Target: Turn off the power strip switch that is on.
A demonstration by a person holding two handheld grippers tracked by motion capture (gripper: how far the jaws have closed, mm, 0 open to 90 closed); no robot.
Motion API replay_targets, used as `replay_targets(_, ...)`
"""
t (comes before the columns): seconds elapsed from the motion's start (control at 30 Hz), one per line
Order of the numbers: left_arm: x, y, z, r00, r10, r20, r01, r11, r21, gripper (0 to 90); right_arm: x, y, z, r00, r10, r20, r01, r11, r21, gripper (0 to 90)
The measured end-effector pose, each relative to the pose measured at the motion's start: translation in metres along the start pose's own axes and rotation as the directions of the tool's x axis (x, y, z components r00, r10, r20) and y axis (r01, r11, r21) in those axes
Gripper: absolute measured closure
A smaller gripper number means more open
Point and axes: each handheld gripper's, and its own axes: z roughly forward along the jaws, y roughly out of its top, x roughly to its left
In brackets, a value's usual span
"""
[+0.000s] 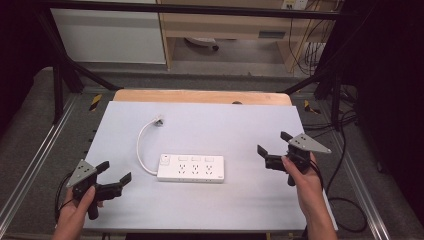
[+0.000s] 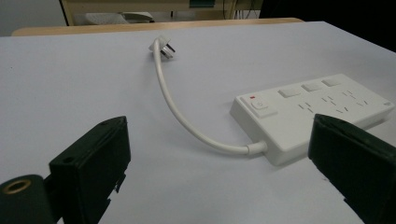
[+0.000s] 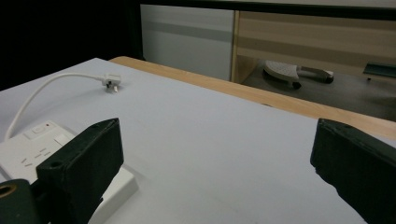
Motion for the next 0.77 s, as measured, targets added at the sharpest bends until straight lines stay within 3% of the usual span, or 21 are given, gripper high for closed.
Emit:
replay_targets(0.27,0.000,0.000,0.000,1.0000,0.005,0.001,-0.005,1.0000,0.006,5.6,-0.015,-0.029,-0.009,0.9983,0.050,0.030,-0.051,0.998,0.030,3.0)
replay_targets(0.4,0.000,0.000,0.001,1.0000,0.002,-0.002,-0.002,1.0000,0.007,5.6,-0.018,-0.045,-0.004,0.9983,0.052,0.027,-0.053,0.996,0.066,3.4)
replay_targets(0.57,-0.001,-0.001,0.001,1.0000,0.008,0.001,-0.008,0.9999,0.013,5.6,-0.014,-0.057,0.007,0.9990,0.036,-0.026,-0.033,0.991,0.133,3.4)
replay_targets(0.77,-0.001,-0.001,0.002,1.0000,0.008,0.002,-0.008,0.9999,0.015,5.6,-0.006,-0.069,0.022,0.9987,0.044,-0.026,-0.037,0.975,0.219,3.6)
